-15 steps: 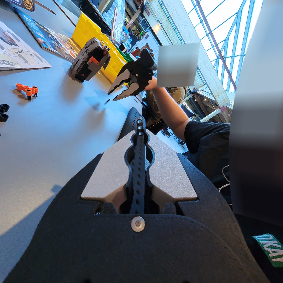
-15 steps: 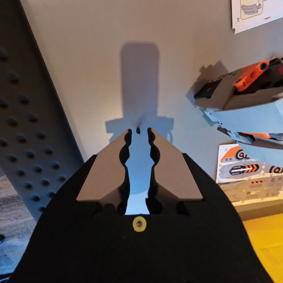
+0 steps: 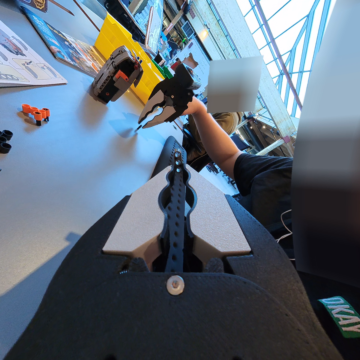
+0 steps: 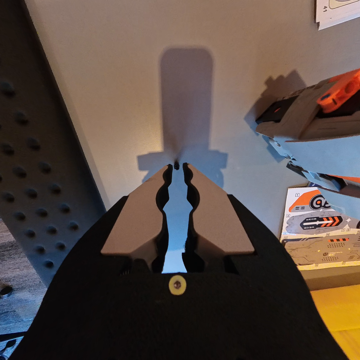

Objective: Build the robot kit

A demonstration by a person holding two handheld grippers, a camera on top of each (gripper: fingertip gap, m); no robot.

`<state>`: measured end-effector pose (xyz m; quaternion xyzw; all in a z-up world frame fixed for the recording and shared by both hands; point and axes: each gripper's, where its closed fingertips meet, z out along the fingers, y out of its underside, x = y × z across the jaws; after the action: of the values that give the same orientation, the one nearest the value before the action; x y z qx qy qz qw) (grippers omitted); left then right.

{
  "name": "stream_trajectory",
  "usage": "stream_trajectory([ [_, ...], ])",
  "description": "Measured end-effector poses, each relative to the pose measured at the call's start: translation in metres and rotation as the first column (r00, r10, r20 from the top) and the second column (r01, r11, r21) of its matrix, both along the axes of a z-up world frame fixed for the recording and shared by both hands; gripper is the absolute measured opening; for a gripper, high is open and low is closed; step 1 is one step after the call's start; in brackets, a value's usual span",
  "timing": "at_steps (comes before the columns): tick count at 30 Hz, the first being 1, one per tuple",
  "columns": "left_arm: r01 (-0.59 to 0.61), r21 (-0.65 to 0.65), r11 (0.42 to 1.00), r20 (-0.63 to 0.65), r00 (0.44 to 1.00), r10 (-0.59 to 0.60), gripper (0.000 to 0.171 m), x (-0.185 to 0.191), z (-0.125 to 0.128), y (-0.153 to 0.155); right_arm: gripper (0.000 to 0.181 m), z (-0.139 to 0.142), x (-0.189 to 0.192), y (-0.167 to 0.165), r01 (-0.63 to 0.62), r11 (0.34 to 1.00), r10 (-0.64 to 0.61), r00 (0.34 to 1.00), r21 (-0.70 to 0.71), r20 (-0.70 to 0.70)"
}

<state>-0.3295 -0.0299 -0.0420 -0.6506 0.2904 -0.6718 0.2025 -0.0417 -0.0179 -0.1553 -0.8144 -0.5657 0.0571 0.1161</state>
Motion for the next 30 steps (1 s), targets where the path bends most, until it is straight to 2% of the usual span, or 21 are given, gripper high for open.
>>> stream_trajectory([
  [9, -0.008, 0.001, 1.0, -0.005, 1.0, 0.008, 0.003, -0.002, -0.001, 0.002, 0.004, -0.002, 0.0, 0.0, 0.007, 1.0, -0.007, 1.0, -0.022, 0.004],
  [12, -0.017, -0.002, 1.0, -0.002, 1.0, 0.017, 0.003, -0.003, -0.001, 0.005, 0.004, 0.018, -0.017, 0.003, 0.01, 1.0, -0.008, 0.996, 0.016, -0.086],
  [14, -0.023, 0.002, 1.0, 0.003, 1.0, 0.023, 0.003, -0.003, -0.003, 0.008, 0.003, 0.049, -0.044, 0.011, -0.007, 0.991, 0.038, 0.972, 0.133, -0.234],
  [17, -0.019, -0.022, 1.0, 0.033, 0.999, 0.02, 0.004, 0.002, -0.005, 0.016, 0.003, 0.093, -0.084, 0.02, 0.021, 0.954, 0.14, 0.85, 0.298, -0.508],
  [19, 0.0, -0.042, 0.999, 0.064, 0.998, 0.003, 0.003, 0.008, -0.003, 0.02, 0.003, 0.109, -0.107, 0.023, 0.065, 0.943, 0.173, 0.74, 0.326, -0.65],
  [22, 0.055, -0.028, 0.998, 0.099, 0.994, -0.052, 0.004, 0.019, 0.006, 0.022, 0.003, 0.153, -0.16, 0.013, 0.105, 0.92, 0.286, 0.481, 0.379, -0.829],
  [23, 0.074, -0.027, 0.997, 0.115, 0.991, -0.07, 0.004, 0.022, 0.01, 0.023, 0.003, 0.162, -0.178, 0.008, 0.102, 0.915, 0.316, 0.422, 0.391, -0.85],
  [28, 0.127, -0.085, 0.988, 0.195, 0.975, -0.109, 0.004, 0.025, 0.023, 0.026, 0.003, 0.167, -0.246, 0.003, 0.054, 0.908, 0.378, 0.317, 0.414, -0.87],
  [30, 0.143, -0.115, 0.983, 0.239, 0.964, -0.113, 0.003, 0.023, 0.027, 0.025, 0.003, 0.158, -0.256, 0.009, 0.059, 0.913, 0.363, 0.335, 0.404, -0.869],
])
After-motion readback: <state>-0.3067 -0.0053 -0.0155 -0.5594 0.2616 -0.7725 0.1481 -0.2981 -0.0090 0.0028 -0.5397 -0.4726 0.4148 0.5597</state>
